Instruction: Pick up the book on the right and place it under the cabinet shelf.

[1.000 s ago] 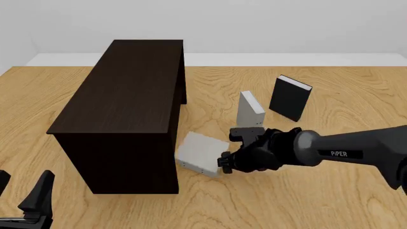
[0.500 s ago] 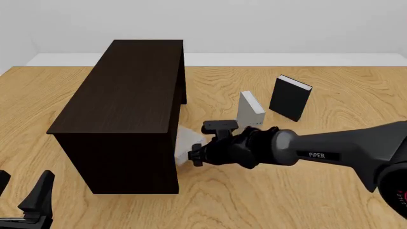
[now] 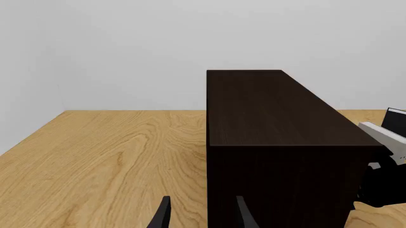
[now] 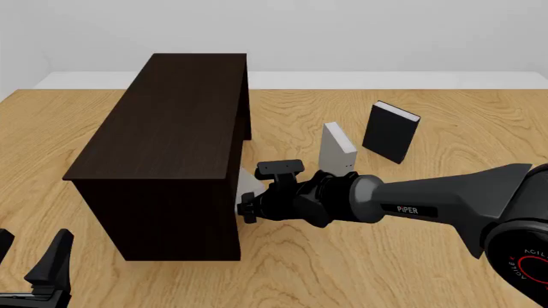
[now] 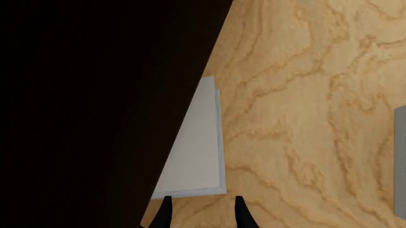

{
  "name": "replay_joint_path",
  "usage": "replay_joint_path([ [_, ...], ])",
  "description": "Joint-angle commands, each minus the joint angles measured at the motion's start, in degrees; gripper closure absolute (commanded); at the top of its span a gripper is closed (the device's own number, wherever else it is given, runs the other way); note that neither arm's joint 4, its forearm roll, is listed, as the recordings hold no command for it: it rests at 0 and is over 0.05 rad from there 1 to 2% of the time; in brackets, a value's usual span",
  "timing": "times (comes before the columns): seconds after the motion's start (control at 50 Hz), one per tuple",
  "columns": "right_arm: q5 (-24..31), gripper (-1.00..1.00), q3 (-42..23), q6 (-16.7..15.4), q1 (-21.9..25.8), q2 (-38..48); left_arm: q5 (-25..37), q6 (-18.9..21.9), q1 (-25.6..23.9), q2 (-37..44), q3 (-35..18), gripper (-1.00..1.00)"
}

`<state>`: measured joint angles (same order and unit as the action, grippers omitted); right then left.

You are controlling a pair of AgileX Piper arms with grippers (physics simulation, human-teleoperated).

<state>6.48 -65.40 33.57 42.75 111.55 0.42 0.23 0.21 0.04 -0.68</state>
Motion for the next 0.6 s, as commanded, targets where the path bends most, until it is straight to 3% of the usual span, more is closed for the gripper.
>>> replay_joint_path([
  [0.02,-6.3,-1.00,0.8,2.5,1.3,0.4,-0.2,0.0,0.0,0.0,0.2,-1.00],
  [0.6,-7.7,-1.00,10.9,0.8,-4.4,-8.8,-0.2,0.0,0.0,0.0,0.2,-1.00],
])
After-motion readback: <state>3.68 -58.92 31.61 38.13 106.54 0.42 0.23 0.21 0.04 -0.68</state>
